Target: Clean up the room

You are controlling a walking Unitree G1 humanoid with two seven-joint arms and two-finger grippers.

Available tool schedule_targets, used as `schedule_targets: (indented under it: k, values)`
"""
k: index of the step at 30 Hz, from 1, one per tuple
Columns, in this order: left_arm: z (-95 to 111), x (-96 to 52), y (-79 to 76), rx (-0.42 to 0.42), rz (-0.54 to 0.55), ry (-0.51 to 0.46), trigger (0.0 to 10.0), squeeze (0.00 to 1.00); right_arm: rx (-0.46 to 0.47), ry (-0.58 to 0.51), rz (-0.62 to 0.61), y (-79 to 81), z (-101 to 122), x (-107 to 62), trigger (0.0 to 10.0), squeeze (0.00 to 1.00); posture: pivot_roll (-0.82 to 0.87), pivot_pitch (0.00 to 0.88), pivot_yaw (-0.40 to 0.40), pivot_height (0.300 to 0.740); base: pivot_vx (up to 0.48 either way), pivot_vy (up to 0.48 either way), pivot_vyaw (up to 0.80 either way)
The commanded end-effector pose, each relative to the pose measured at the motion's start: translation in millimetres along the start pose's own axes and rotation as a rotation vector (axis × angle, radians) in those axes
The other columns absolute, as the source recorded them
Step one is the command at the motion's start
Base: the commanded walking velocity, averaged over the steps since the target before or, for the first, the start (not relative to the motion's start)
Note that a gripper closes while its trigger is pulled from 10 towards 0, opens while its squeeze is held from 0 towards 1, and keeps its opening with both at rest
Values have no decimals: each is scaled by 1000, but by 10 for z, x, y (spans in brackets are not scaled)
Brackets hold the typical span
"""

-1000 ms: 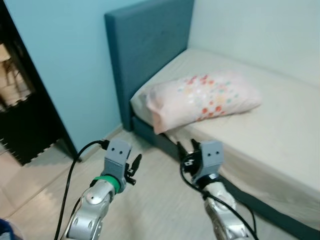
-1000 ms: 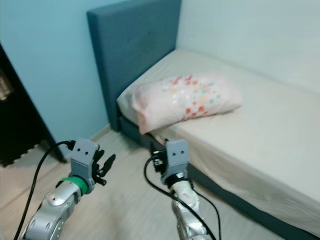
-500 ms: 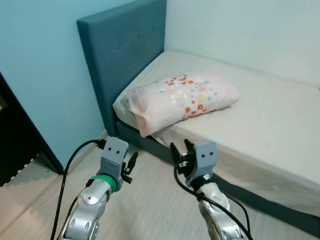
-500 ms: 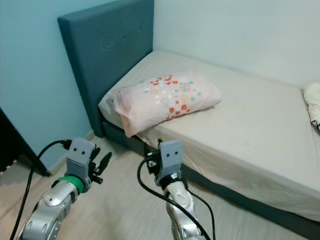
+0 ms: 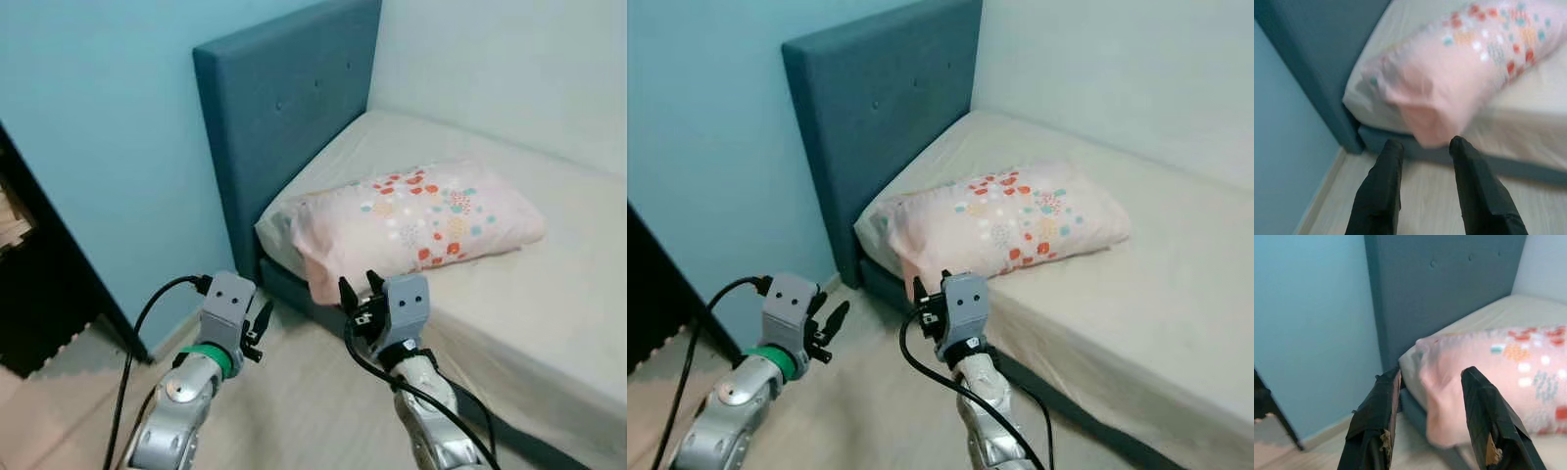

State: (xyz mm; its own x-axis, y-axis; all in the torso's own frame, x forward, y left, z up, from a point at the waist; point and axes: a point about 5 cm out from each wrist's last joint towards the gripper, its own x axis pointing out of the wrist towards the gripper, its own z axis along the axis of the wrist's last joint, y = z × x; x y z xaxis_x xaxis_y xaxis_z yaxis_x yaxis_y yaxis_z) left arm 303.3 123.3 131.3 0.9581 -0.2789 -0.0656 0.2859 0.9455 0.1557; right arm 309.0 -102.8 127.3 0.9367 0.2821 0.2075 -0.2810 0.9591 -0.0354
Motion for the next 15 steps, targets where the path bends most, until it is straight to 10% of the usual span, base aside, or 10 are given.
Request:
schedule_targets:
  k: [1,15]
  values:
    - [-80,-45,45,10,14,22,10000,0,22,4,11,72,-23,-5,10000,0,-68,80,65,733,480,0,0]
    - [-97,-38,55,21,15,21,10000,0,18,4,8,57,-31,-2,10000,0,-69,70,64,733,480,0,0]
